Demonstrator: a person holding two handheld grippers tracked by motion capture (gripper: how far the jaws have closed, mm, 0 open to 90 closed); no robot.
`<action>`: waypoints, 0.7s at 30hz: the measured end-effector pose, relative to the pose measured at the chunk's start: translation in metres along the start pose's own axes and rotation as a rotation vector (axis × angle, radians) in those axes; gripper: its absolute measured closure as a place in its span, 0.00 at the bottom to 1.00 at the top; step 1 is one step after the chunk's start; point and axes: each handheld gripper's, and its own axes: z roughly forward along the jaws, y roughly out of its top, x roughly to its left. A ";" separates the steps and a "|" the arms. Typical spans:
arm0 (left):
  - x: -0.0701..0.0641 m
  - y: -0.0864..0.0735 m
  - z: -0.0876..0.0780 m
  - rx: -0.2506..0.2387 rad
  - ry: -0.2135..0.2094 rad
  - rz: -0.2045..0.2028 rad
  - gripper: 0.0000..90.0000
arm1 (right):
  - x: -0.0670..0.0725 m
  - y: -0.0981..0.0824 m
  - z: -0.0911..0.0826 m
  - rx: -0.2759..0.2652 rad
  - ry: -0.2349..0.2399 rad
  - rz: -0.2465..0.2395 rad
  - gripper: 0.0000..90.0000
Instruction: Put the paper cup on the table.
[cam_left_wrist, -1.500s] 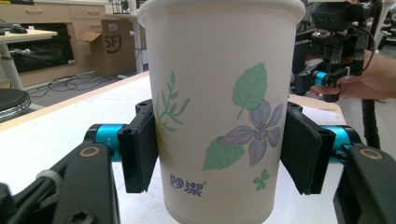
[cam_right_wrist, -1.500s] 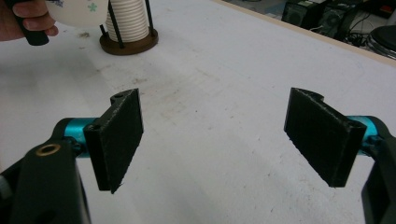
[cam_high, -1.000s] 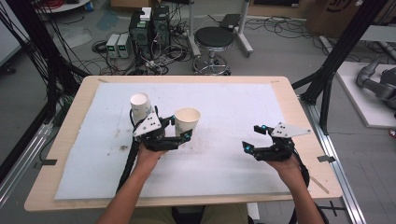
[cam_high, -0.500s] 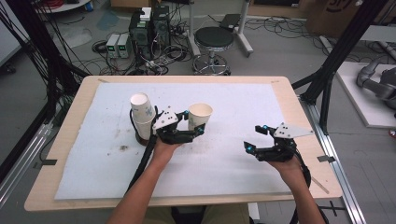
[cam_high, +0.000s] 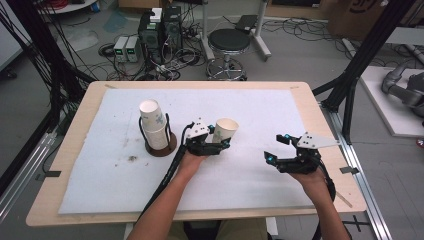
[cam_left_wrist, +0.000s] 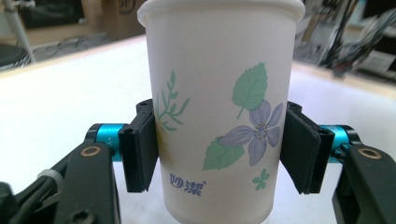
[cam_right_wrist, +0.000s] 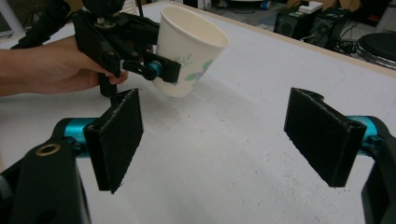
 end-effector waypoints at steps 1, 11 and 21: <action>0.000 -0.002 0.002 0.017 0.006 0.005 0.40 | 0.000 0.000 0.000 0.000 0.001 -0.004 0.22; -0.019 0.000 0.015 0.190 0.095 0.146 0.40 | 0.002 0.001 0.001 0.006 0.007 -0.010 0.22; -0.019 -0.006 -0.007 0.238 0.095 0.108 0.38 | 0.004 0.000 -0.001 0.007 0.010 -0.005 0.22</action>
